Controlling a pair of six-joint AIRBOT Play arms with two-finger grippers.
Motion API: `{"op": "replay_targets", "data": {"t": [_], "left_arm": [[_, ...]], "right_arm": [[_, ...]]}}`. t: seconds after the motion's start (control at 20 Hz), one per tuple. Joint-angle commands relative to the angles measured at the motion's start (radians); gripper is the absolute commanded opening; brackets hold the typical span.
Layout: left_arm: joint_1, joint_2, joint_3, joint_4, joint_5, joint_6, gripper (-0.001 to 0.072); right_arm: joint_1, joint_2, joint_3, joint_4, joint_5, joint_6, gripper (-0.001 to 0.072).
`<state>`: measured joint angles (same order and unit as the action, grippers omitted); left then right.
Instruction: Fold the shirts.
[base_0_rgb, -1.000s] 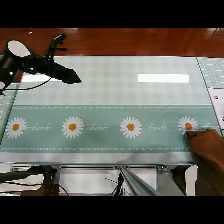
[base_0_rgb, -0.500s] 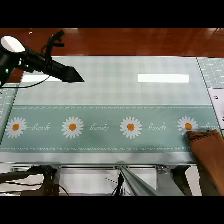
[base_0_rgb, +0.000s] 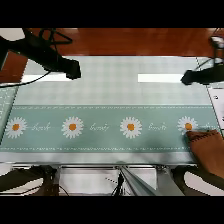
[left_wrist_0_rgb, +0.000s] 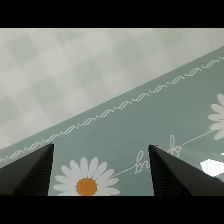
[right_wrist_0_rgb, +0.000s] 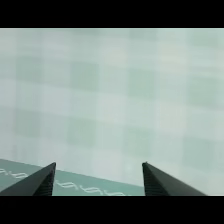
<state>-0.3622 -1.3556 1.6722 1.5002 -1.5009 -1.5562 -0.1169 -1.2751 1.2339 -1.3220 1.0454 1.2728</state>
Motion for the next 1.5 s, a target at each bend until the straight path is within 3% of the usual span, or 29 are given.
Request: {"op": "replay_targets", "data": {"t": [0.0, 0.2, 0.4, 0.6, 0.8, 1.25, 1.3, 1.35, 1.4, 1.45], "left_arm": [[-0.100, 0.001, -0.018, 0.256, -0.092, -0.187, 0.0720], [-0.160, 0.001, -0.102, 0.329, -0.064, -0.173, 0.0720], [-0.141, 0.001, -0.156, 0.330, -0.002, -0.079, 0.0720], [-0.109, 0.001, -0.156, 0.329, 0.028, -0.066, 0.0720], [-0.086, 0.000, -0.156, 0.329, 0.077, -0.060, 0.0720], [-0.085, -0.110, -0.156, 0.328, 0.100, -0.060, 0.0720], [-0.085, -0.117, -0.156, 0.320, 0.098, -0.060, 0.0711], [-0.085, -0.116, -0.156, 0.299, 0.100, -0.060, 0.0573], [-0.085, -0.111, -0.156, 0.290, 0.105, -0.060, 0.0483], [-0.084, -0.104, -0.156, 0.289, 0.103, -0.060, 0.0474]], "right_arm": [[0.124, -0.066, 0.045, 0.011, 0.054, 0.063, 0.0620], [-0.008, 0.010, 0.045, 0.031, 0.170, 0.080, 0.0597], [-0.184, 0.078, 0.045, 0.000, 0.307, 0.073, 0.0568], [-0.212, 0.023, 0.043, -0.149, 0.488, 0.069, 0.0555], [-0.212, -0.105, 0.043, -0.163, 0.641, 0.082, 0.0555], [-0.211, -0.118, 0.044, -0.065, 0.415, 0.049, 0.0554], [-0.211, -0.118, 0.044, -0.055, 0.414, 0.049, 0.0555], [-0.211, -0.118, 0.044, -0.046, 0.412, 0.049, 0.0554], [-0.211, -0.118, 0.044, -0.042, 0.412, 0.049, 0.0555], [-0.211, -0.118, 0.044, -0.041, 0.412, 0.049, 0.0554]]}}
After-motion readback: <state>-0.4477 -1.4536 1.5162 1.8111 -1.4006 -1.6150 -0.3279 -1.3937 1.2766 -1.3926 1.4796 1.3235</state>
